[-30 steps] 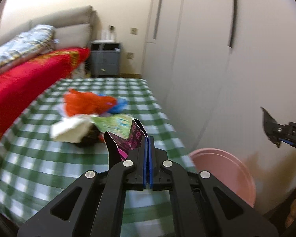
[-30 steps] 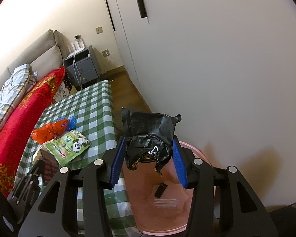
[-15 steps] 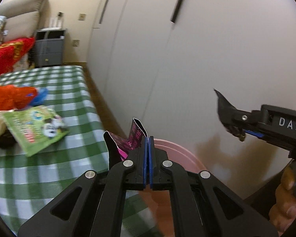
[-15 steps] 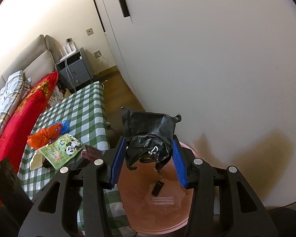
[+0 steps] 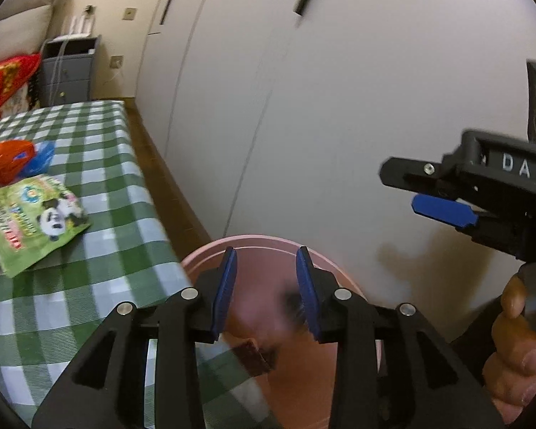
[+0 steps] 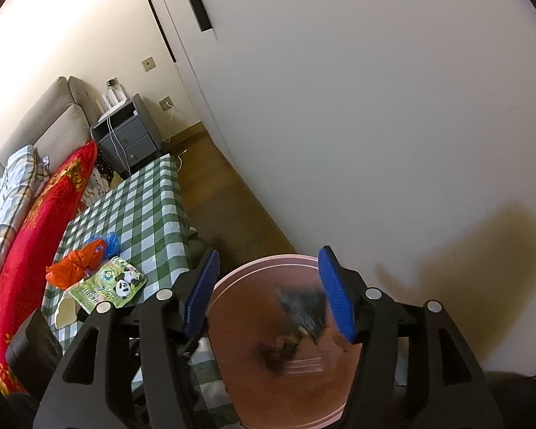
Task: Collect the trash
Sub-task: 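Open the right tool over the bin while the left tool releases the pink packet into it, then move both tools back over the table, then grasp the green panda packet with the right tool while the left tool grasps the white paper card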
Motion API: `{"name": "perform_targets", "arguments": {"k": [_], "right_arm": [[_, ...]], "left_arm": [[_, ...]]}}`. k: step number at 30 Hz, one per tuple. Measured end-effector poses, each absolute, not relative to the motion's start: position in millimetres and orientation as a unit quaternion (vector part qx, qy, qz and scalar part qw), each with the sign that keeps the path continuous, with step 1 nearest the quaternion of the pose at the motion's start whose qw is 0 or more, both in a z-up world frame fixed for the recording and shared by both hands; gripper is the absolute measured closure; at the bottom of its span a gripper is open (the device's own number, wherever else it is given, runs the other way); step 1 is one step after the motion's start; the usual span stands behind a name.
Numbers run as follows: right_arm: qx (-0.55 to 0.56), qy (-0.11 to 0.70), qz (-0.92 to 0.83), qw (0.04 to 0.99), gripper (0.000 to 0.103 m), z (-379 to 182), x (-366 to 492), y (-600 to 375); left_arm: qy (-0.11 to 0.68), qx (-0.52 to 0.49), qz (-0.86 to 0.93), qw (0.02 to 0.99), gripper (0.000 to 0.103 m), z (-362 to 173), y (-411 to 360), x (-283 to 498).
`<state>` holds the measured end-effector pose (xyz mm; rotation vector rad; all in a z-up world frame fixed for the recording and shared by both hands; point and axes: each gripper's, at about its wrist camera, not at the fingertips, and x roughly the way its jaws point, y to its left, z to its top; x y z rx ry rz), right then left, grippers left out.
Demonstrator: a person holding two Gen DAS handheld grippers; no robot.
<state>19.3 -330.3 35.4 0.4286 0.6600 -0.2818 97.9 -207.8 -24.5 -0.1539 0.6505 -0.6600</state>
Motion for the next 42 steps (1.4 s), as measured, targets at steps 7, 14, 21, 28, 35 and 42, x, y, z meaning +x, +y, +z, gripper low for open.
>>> {"name": "perform_targets", "arguments": {"k": [7,14,21,28,35,42], "right_arm": [[0.203,0.315,-0.132,0.918,0.045,38.4,16.6,-323.7],[0.184,0.306,-0.102,0.929,0.045,42.9,11.4,-302.4],[0.164,0.297,-0.057,0.939,0.054,43.2,13.5,-270.2],[0.137,0.304,0.002,0.943,0.063,31.0,32.9,-225.5],[0.112,0.315,0.046,0.941,0.063,15.6,51.9,-185.6],[0.096,0.332,0.076,0.936,0.063,-2.2,69.7,-159.1]], "left_arm": [[0.314,-0.078,-0.289,0.901,0.069,-20.6,-187.1,88.1],[0.305,-0.075,-0.244,0.917,0.069,-12.0,-155.7,77.5],[0.313,-0.086,-0.171,0.93,0.069,-15.0,-109.7,78.0],[0.304,-0.105,-0.077,0.944,0.069,-12.7,-55.3,76.0],[0.299,-0.14,0.012,0.944,0.067,-17.5,-15.3,81.4],[0.304,-0.162,0.042,0.938,0.061,-30.2,2.9,97.8]]}}
